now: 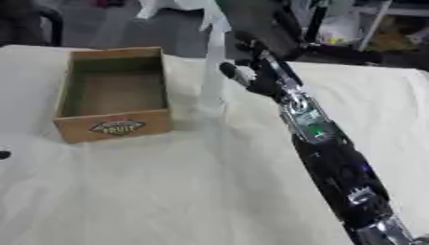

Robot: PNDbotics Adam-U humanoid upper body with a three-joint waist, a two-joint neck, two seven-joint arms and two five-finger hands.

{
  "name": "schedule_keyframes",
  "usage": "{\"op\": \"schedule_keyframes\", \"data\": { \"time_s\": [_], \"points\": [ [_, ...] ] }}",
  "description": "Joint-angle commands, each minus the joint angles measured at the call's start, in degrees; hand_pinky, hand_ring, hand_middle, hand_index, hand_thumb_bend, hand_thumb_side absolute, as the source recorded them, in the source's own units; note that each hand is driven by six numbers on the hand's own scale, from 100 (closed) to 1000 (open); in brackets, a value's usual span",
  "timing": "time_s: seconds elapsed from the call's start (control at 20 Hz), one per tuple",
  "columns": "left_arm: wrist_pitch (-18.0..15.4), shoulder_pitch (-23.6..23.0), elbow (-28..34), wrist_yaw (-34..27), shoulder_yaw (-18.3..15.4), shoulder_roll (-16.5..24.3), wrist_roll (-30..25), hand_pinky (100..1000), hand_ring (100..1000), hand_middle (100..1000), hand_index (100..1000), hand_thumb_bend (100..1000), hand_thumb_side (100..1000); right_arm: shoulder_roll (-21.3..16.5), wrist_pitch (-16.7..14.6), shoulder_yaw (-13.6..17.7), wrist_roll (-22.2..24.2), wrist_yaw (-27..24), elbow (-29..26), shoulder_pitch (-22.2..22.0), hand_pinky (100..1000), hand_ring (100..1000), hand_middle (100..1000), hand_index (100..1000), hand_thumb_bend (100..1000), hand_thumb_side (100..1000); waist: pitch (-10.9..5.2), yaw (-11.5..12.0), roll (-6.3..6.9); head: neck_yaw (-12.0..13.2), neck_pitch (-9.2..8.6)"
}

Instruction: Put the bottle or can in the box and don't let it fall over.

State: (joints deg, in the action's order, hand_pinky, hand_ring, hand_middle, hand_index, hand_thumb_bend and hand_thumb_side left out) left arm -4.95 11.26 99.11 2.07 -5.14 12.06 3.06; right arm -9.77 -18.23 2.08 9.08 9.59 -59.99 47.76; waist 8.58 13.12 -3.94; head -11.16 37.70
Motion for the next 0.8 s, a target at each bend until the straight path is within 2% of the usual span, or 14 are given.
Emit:
{"op": "schedule_keyframes", "data": {
  "time_s": [0.05, 0.45, 0.8],
  "points": [
    [0.0, 1.0, 1.4, -0.3, 0.2, 0.8, -0.3, 638, 956, 851, 835, 351, 755, -0.6, -0.2, 1.0, -1.3, 1.8, 0.5, 2.2, 841, 1000, 1000, 1000, 574, 507, -0.48, 0.5, 0.19, -0.9, -1.01],
    [-0.1, 2.0, 1.8, -0.2, 0.5, 1.3, -0.7, 638, 956, 851, 835, 352, 755, -3.1, -0.1, 3.0, -4.4, 3.5, 2.5, 5.3, 838, 997, 1000, 1000, 566, 514, 0.66, 3.3, -0.67, -3.7, -2.81],
    [0.0, 2.5, 2.0, -0.1, 0.7, 1.5, -0.9, 637, 956, 851, 835, 355, 754, -4.9, 0.2, 4.3, -6.1, 3.6, 3.4, 7.7, 820, 976, 980, 1000, 548, 511, 1.17, 5.0, -1.25, -5.4, -3.59]
  ]
}}
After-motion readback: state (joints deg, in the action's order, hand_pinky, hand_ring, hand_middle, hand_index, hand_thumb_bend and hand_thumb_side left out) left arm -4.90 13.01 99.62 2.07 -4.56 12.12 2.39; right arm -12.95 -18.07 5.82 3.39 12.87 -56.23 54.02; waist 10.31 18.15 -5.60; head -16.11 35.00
